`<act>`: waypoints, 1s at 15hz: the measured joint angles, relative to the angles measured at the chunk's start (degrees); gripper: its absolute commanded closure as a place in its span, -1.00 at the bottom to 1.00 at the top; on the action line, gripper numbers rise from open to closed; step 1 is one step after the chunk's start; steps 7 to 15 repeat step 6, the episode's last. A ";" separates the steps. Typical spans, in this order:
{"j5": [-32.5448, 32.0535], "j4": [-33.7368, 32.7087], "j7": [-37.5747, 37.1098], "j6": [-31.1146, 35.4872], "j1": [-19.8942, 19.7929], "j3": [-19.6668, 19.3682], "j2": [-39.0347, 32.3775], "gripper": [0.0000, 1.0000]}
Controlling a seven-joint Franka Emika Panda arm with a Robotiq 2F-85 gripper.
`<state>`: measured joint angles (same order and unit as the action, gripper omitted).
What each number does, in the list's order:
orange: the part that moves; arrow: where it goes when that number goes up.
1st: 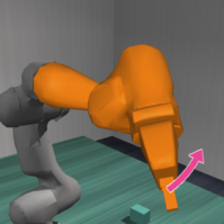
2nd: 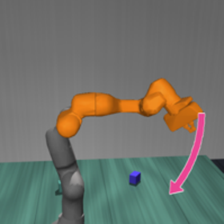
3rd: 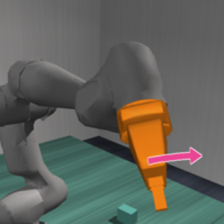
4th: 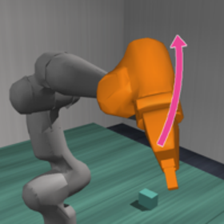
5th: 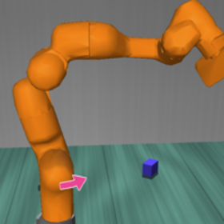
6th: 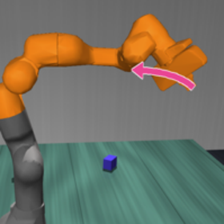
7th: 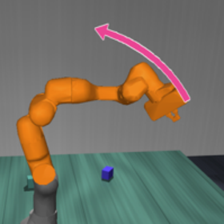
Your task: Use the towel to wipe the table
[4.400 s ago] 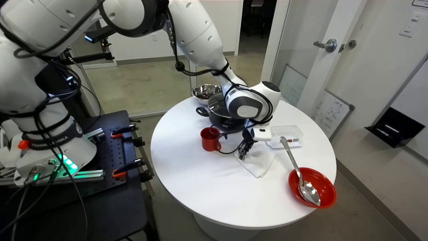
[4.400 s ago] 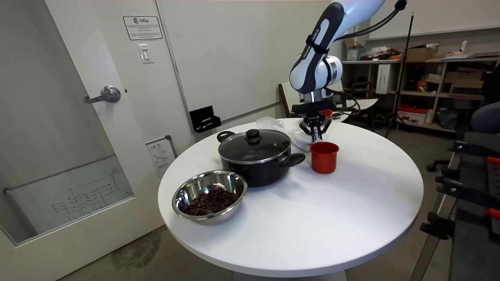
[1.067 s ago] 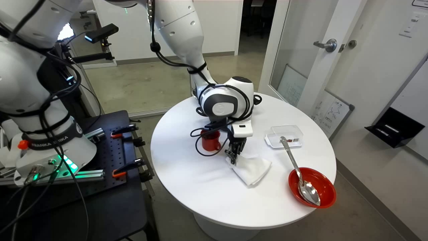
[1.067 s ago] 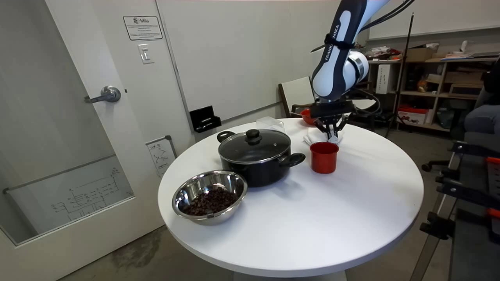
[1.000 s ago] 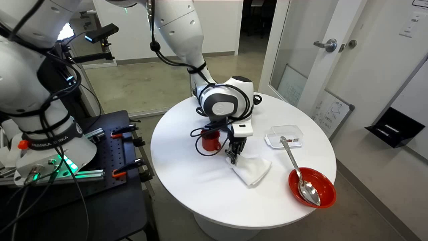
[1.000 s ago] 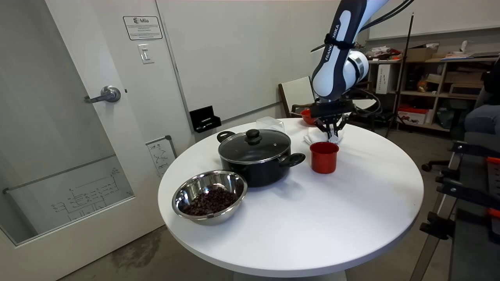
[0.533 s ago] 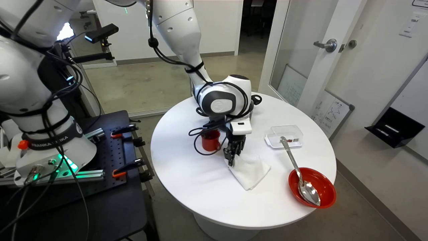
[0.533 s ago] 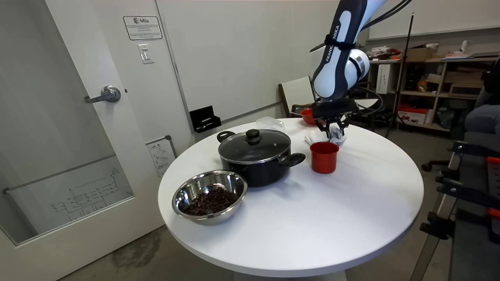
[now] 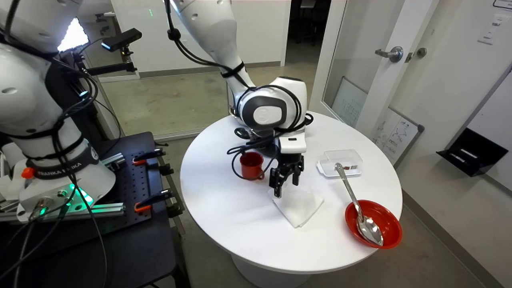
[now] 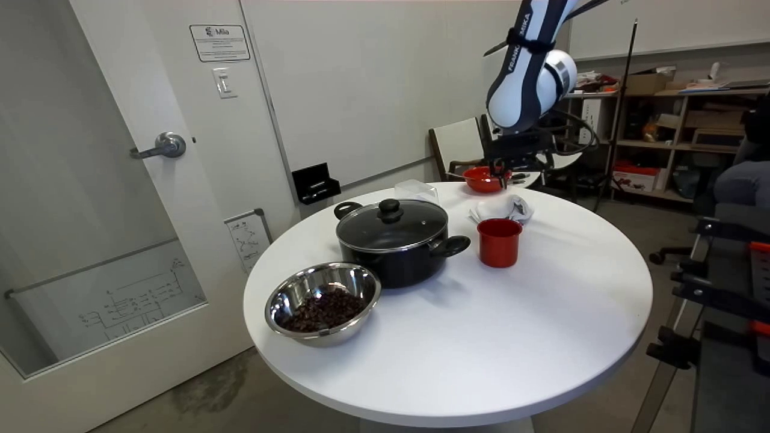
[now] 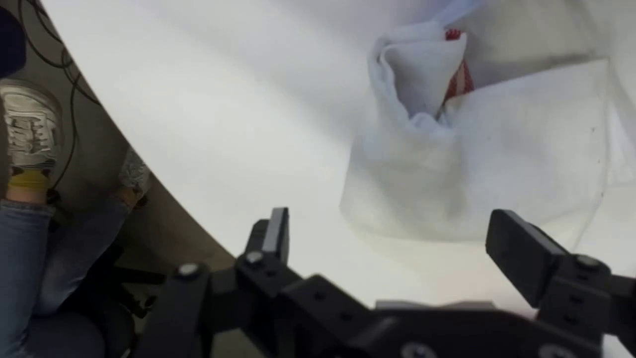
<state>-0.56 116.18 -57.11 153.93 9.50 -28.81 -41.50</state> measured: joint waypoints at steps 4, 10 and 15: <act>-2.41 1.34 -0.82 -13.70 1.31 -3.07 10.81 -1.00; -2.79 1.56 0.20 -23.89 -0.34 -1.72 17.46 -1.00; -2.79 1.56 0.20 -23.89 -0.34 -1.72 17.46 -1.00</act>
